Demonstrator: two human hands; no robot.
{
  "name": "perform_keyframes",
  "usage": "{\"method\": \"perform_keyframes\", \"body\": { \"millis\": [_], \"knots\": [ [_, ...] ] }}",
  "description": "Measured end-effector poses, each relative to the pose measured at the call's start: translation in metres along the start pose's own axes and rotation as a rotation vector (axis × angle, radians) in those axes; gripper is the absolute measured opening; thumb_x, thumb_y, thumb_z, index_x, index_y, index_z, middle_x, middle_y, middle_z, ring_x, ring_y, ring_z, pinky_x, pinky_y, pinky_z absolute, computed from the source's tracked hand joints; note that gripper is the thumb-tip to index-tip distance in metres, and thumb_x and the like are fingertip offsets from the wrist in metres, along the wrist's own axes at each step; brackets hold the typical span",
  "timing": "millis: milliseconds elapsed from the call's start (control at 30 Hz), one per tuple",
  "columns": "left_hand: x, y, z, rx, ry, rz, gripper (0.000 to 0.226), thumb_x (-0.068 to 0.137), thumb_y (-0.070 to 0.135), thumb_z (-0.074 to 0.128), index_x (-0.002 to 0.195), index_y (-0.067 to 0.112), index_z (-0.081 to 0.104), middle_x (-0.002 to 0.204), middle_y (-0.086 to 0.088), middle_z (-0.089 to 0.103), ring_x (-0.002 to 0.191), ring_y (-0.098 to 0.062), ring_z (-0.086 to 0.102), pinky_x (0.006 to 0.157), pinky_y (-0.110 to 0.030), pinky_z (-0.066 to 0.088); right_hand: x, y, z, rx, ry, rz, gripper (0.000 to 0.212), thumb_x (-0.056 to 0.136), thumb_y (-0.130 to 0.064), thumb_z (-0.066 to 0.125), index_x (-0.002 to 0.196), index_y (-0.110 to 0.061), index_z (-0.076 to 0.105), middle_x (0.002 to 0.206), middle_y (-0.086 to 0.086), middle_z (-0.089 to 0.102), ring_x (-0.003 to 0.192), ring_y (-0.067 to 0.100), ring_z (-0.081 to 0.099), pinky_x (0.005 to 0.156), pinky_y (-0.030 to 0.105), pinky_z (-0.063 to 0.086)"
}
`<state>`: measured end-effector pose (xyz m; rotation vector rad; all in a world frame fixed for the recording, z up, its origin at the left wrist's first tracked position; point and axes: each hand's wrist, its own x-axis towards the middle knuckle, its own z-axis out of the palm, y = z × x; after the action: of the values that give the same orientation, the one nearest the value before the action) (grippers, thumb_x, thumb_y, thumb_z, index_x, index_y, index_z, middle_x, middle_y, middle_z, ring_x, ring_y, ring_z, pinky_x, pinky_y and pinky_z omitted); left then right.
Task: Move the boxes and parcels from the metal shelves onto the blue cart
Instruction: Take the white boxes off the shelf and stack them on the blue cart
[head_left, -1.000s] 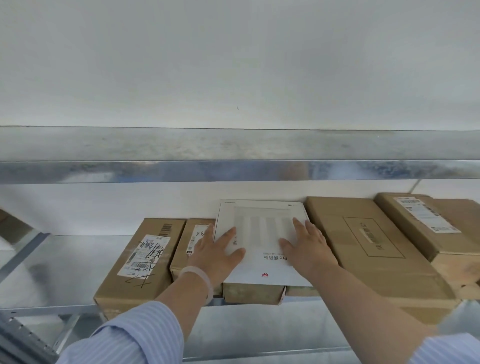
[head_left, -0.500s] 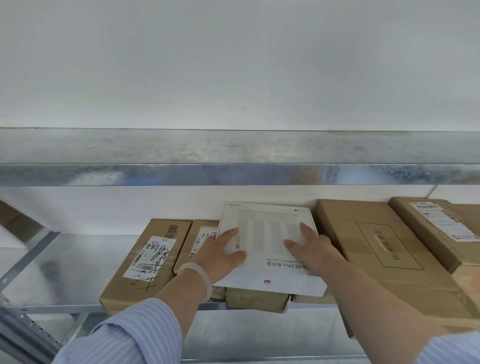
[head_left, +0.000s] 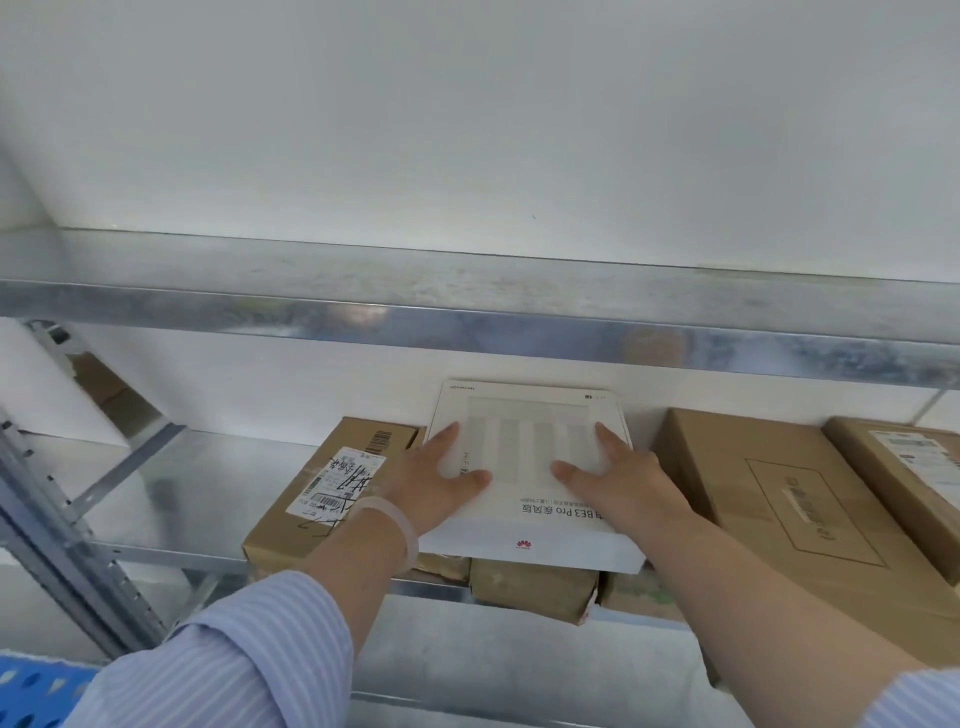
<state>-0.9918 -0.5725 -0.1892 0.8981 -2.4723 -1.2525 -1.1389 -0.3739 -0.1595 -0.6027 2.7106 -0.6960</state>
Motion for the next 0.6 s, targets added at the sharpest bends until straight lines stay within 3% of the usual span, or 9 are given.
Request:
{"method": "perform_keyframes", "body": {
  "millis": [167, 367, 600],
  "knots": [
    [-0.034, -0.030, -0.039, -0.003, 0.166, -0.045, 0.087, 0.069, 0.070, 0.060, 0.146, 0.046, 0.026, 0.147, 0.009, 0.037, 0.126, -0.016, 0.045, 0.104, -0.033, 0.038, -0.007, -0.046, 0.024, -0.018, -0.025, -0.162, 0.098, 0.069, -0.084, 0.045, 0.150, -0.043, 0.008, 0.143, 0.004, 0.029, 0.124, 0.031, 0.045, 0.096, 0.044, 0.045],
    [-0.101, -0.086, -0.097, 0.010, 0.421, -0.176, 0.089, 0.072, 0.070, 0.063, 0.147, 0.042, 0.026, 0.140, 0.000, 0.042, 0.121, -0.019, 0.047, 0.093, -0.025, 0.035, -0.038, -0.124, 0.079, -0.049, -0.103, -0.382, 0.105, 0.061, -0.089, 0.045, 0.149, -0.047, 0.007, 0.142, 0.003, 0.029, 0.132, 0.028, 0.036, 0.101, 0.044, 0.040],
    [-0.218, -0.153, -0.152, -0.007, 0.627, -0.396, 0.090, 0.073, 0.071, 0.061, 0.148, 0.045, 0.019, 0.141, 0.001, 0.039, 0.121, -0.017, 0.045, 0.089, -0.024, 0.034, -0.110, -0.204, 0.158, -0.095, -0.288, -0.620, 0.107, 0.058, -0.091, 0.044, 0.148, -0.049, 0.006, 0.157, 0.005, 0.019, 0.139, 0.027, 0.031, 0.106, 0.045, 0.035]
  ]
}}
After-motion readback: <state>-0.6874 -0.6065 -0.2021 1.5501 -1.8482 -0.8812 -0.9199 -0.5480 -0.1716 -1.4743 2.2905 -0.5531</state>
